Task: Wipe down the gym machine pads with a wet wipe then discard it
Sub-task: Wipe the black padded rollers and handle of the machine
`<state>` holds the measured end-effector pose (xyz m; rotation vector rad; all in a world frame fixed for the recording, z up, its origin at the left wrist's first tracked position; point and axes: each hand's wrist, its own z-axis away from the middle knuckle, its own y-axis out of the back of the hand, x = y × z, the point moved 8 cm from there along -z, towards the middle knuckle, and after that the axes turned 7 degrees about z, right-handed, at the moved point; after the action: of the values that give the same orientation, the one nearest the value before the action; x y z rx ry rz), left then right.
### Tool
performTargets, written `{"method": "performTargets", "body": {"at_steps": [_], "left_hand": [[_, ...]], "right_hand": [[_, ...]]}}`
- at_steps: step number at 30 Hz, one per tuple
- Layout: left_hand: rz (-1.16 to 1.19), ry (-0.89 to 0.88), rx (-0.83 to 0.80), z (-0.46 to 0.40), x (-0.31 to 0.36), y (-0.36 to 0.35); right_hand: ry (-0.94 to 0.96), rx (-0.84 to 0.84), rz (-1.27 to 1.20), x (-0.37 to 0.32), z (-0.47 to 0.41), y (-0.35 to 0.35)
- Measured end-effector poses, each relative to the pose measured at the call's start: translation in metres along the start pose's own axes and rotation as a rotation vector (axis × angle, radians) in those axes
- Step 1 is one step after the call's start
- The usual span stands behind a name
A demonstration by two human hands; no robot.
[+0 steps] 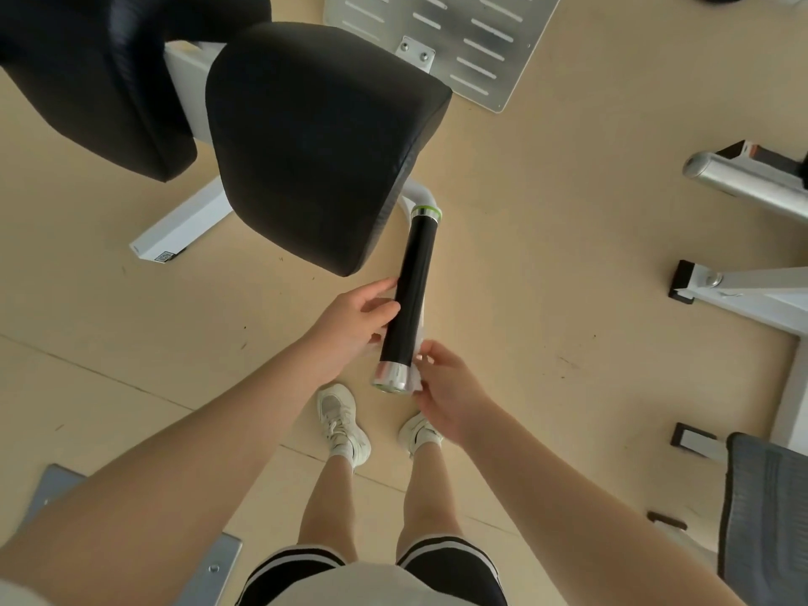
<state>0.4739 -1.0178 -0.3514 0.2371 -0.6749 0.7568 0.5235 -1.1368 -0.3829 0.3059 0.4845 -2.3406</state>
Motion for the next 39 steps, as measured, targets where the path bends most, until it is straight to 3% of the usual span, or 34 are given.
{"method": "performTargets", "body": {"at_steps": [5, 9, 12, 16, 19, 22, 24, 28, 30, 36, 39], "left_hand": [[0.000, 0.008, 0.001, 0.003, -0.001, 0.000], [0.022, 0.009, -0.003, 0.004, -0.002, 0.002], [0.042, 0.033, 0.043, 0.004, -0.008, 0.013], [0.084, 0.077, 0.130, 0.008, -0.018, 0.030], [0.119, 0.105, 0.171, 0.012, -0.021, 0.036], [0.127, 0.109, 0.175, 0.013, -0.018, 0.035], [0.121, 0.101, 0.156, 0.013, -0.013, 0.031], [0.094, 0.041, 0.038, 0.010, -0.003, 0.010], [0.057, -0.004, -0.001, 0.008, 0.000, 0.002], [-0.088, -0.052, 0.035, 0.007, 0.008, 0.004], [-0.256, -0.109, 0.103, 0.016, 0.028, 0.002]], "right_hand": [[0.020, 0.196, -0.061, -0.009, -0.010, 0.019], [0.336, 0.424, 0.119, -0.096, -0.023, 0.033], [0.613, 0.457, 0.593, -0.156, -0.026, 0.008], [0.838, 0.356, 1.588, -0.164, -0.038, -0.045], [0.935, 0.126, 1.857, -0.139, -0.026, -0.064], [0.878, -0.100, 1.843, -0.115, 0.001, -0.072], [0.823, -0.096, 1.741, -0.115, 0.014, -0.070], [0.734, 0.580, 1.064, -0.169, 0.011, 0.000], [0.615, 0.668, 0.888, -0.167, -0.005, 0.023], [0.390, 0.400, 0.604, -0.106, -0.016, 0.019], [0.326, 0.258, 0.594, -0.088, 0.010, 0.022]]}}
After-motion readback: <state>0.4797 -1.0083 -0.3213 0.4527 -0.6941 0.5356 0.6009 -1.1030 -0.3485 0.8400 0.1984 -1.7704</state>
